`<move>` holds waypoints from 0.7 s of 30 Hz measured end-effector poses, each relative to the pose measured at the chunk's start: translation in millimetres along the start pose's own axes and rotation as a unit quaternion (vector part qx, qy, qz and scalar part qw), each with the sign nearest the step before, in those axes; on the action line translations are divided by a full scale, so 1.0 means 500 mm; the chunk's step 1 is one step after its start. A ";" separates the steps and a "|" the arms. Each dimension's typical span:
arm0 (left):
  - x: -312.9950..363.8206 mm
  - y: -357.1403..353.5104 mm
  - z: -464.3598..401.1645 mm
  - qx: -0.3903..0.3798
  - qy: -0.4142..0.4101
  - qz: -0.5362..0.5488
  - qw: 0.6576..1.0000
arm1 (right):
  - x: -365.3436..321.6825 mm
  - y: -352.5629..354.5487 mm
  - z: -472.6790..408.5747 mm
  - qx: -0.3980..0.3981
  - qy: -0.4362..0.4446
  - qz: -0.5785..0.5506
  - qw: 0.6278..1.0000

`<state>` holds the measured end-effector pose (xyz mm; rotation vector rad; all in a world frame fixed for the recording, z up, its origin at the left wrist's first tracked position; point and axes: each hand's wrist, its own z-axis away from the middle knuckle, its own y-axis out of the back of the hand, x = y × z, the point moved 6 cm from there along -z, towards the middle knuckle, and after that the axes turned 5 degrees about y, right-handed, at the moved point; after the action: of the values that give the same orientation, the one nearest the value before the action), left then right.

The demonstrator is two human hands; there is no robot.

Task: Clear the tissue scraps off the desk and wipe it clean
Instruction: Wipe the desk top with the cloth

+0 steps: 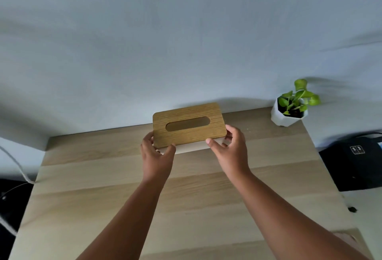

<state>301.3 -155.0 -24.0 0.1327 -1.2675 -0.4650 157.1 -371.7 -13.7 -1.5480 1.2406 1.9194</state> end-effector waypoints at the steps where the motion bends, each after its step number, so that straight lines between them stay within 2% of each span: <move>1: -0.007 0.018 -0.004 0.005 0.002 -0.001 1.000 | -0.006 -0.017 0.008 -0.004 0.000 0.001 1.000; 10: -0.056 0.168 -0.077 0.031 0.005 -0.015 0.999 | -0.062 -0.180 0.061 -0.027 -0.006 -0.005 1.000; 21: -0.082 0.264 -0.148 0.056 -0.005 -0.017 0.998 | -0.091 -0.301 0.077 -0.035 -0.007 -0.018 0.999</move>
<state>396.3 -31.2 -37.1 0.2466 -1.3023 -0.4249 261.2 -249.1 -31.0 -1.5777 1.1434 1.9654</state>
